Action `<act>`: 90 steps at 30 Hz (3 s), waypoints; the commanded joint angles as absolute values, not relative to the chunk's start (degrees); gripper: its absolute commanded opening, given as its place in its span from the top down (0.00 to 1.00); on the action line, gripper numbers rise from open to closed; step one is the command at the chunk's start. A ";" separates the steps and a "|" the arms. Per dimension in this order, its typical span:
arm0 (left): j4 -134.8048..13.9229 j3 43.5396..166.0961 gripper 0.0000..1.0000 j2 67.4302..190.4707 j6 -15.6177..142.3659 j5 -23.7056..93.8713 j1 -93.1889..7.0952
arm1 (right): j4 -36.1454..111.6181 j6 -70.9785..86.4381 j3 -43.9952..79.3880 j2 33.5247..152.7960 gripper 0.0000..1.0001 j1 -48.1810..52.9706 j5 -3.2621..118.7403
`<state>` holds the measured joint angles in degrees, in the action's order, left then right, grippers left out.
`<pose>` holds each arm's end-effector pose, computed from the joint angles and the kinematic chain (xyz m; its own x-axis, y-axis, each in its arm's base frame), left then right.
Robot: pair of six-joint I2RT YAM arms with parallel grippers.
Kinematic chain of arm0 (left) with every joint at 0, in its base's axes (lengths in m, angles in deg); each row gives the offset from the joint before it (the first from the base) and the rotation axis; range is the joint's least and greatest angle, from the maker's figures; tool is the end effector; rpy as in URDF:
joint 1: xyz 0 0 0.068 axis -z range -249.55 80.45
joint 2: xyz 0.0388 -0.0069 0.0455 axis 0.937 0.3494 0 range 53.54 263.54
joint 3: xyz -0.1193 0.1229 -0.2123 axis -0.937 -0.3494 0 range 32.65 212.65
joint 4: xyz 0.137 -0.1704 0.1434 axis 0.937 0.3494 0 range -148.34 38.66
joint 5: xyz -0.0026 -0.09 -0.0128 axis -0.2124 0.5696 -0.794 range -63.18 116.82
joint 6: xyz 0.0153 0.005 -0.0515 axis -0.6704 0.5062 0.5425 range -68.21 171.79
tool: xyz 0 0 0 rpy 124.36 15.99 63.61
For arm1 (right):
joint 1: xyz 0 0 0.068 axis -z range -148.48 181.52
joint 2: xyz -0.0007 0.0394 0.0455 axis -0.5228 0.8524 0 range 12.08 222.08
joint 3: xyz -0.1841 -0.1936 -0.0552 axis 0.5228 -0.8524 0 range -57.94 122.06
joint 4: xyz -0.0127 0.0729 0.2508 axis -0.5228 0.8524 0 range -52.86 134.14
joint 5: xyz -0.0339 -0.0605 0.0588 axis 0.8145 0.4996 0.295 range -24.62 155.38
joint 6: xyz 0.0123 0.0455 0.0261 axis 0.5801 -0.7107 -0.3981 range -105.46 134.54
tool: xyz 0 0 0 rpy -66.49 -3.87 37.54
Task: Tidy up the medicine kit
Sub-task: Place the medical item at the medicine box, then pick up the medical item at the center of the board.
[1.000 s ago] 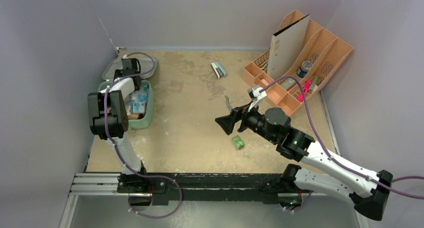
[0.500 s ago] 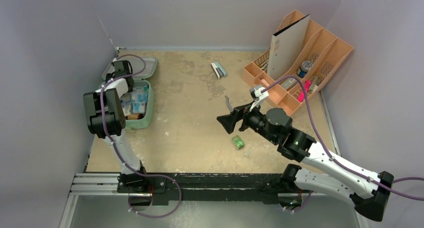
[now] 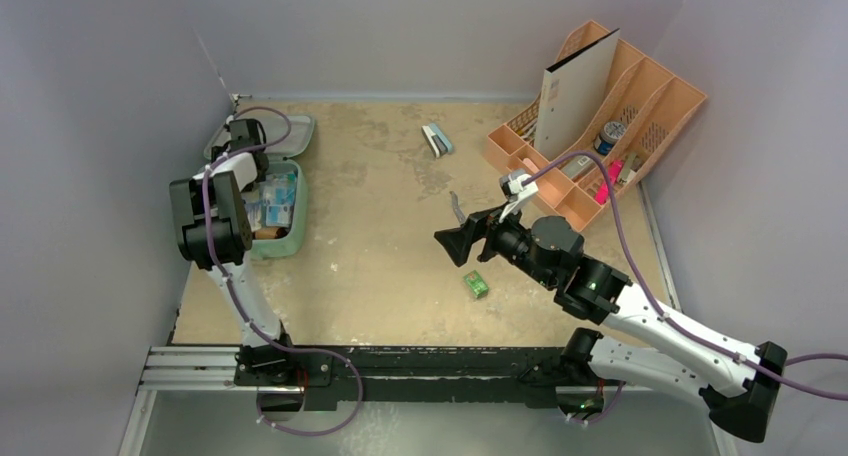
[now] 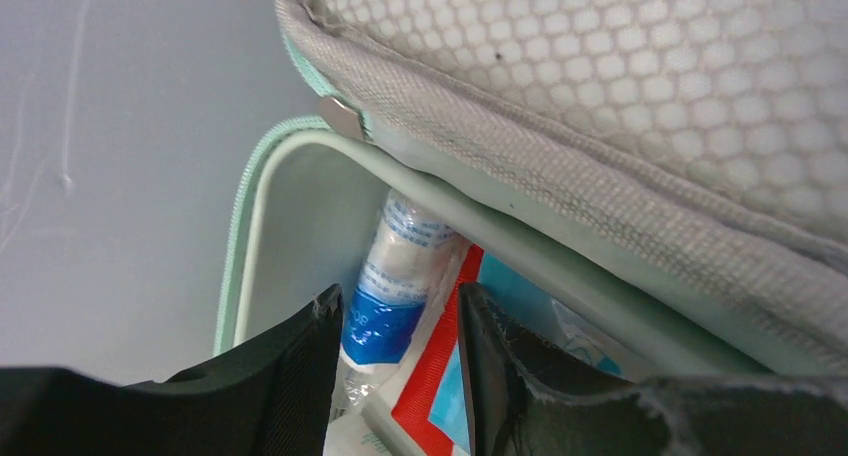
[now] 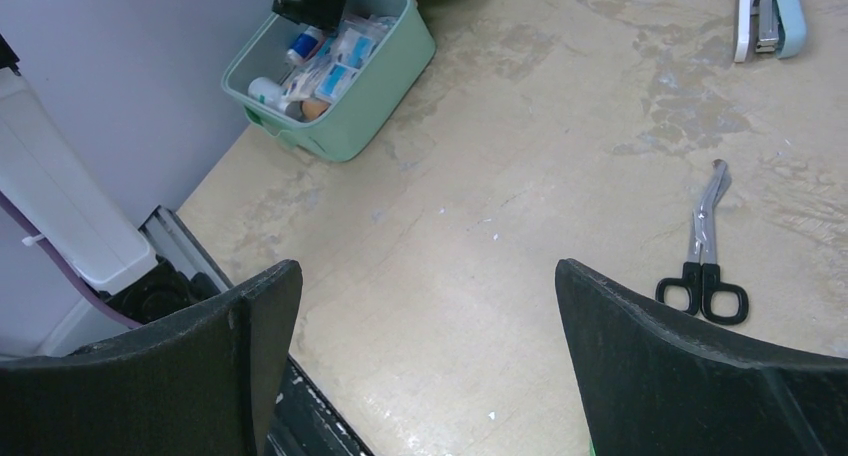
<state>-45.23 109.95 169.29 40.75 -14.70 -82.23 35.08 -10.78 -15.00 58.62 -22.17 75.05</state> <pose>0.4109 0.1167 0.1670 -0.8584 -0.0461 -0.5108 -0.4096 0.6610 0.6287 0.1207 0.1544 0.3468 -0.3116 0.2879 -0.9055 -0.6214 0.6592 0.4234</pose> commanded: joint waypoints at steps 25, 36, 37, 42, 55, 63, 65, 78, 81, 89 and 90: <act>-26.00 108.48 0.51 131.52 72.68 38.82 -81.97 | 53.05 -10.97 -5.80 76.80 0.01 -22.27 87.93; -25.68 95.43 0.44 120.83 71.84 58.51 -73.08 | 58.57 -12.04 -6.42 86.13 0.04 -18.14 86.20; -25.34 94.86 0.44 119.72 71.32 60.92 -72.94 | 58.74 -12.10 -6.54 86.62 0.04 -16.88 85.71; -26.15 88.86 0.43 113.88 70.69 66.44 -72.89 | 59.31 -12.32 -7.31 87.78 0.09 -9.74 76.14; -26.43 80.60 0.40 107.82 68.84 68.27 -72.08 | 66.62 -13.27 -6.88 92.87 0.24 -9.68 67.30; -26.47 80.53 0.40 107.33 69.03 68.08 -71.75 | 66.81 -14.32 -6.47 97.07 0.24 -12.05 67.03; -26.22 80.58 0.40 107.13 69.02 67.63 -71.54 | 66.91 -14.46 -6.11 98.04 0.25 -13.04 67.16; -25.63 80.41 0.39 105.60 68.85 65.66 -71.41 | 66.65 -15.69 -7.13 100.01 0.38 -17.02 73.11; -25.51 80.39 0.39 105.78 68.85 65.76 -71.39 | 65.67 -16.75 -7.81 100.06 0.44 -17.50 74.57; -25.28 80.17 0.39 105.95 72.20 58.98 -71.42 | 63.65 -16.53 -8.57 97.68 0.57 -19.17 76.04; -25.13 80.15 0.39 106.07 72.43 58.43 -71.41 | 63.21 -16.44 -8.66 96.98 0.58 -19.32 76.02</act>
